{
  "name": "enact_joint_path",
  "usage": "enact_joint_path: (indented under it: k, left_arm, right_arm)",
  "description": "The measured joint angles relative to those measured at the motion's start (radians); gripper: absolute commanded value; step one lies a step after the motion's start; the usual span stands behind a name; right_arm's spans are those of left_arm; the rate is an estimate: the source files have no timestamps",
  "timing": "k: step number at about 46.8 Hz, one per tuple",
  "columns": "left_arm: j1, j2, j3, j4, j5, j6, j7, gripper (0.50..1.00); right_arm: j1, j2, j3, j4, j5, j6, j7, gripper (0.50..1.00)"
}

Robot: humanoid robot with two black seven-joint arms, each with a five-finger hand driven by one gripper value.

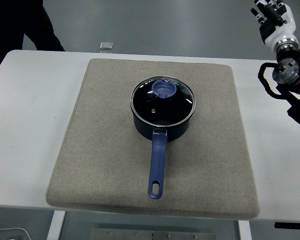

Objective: Lift the pot lid and place it to the right of the pot.

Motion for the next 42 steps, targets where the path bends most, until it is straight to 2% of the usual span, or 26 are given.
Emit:
enact_joint_path:
  k: [42]
  left_arm:
    - [-0.005,0.000,0.000,0.001,0.000,0.002,0.000,1.000]
  right_arm:
    - [0.002,0.002,-0.001,0.000,-0.001,-0.001,0.000,0.911]
